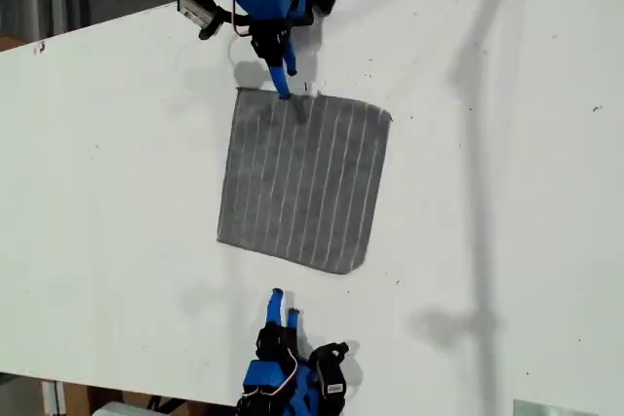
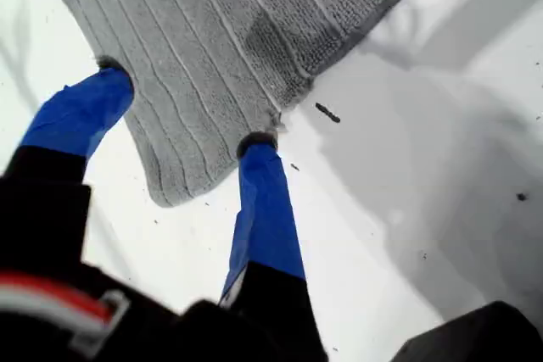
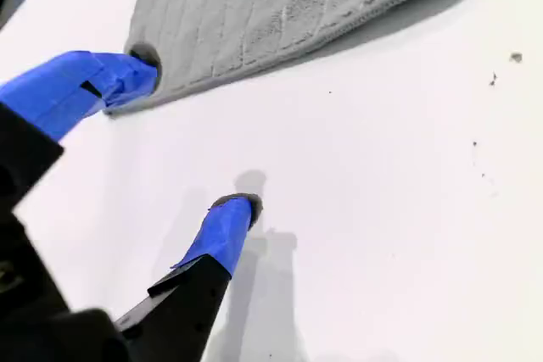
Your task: Grasp corners of a square towel and fold twice.
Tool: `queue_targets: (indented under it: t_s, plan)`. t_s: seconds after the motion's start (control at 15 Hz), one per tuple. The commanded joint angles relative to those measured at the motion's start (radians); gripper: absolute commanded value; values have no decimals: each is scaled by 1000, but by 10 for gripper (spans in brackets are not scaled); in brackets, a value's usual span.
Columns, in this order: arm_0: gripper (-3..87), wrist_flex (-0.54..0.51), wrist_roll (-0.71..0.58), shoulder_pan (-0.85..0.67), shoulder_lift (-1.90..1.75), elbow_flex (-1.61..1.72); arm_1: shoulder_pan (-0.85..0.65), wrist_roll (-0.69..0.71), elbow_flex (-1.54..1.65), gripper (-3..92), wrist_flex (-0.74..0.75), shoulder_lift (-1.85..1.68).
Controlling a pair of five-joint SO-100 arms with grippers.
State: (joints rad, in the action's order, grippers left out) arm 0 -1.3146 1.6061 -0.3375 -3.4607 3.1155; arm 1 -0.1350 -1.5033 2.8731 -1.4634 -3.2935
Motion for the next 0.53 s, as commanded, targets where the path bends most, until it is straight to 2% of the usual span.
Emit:
queue_targets:
  t_s: [0.0,0.07,0.13,0.2,0.27,0.33,0.4,0.47]
  plan:
    - [155,-28,-23,-28,-8,-28,25,120,-126,333,29,-2]
    - [142,54,-178,-25,-8,-28,-5,101,-189,327,-60,-2]
    - [188,94,-155,-12,-8,0,-112,124,-193,359,-48,-3]
    - [217,138,-149,0,-8,9,-52,138,-160,378,133,46]
    - [219,153,-212,-41,0,9,3,115,-230,385,253,364]
    - [220,129,-232,-64,-2,6,63,71,-416,415,238,824]
    - [220,124,-216,-51,-2,8,153,25,-535,419,238,1103]
    - [222,112,-198,-41,-2,8,241,-51,-568,417,230,1201]
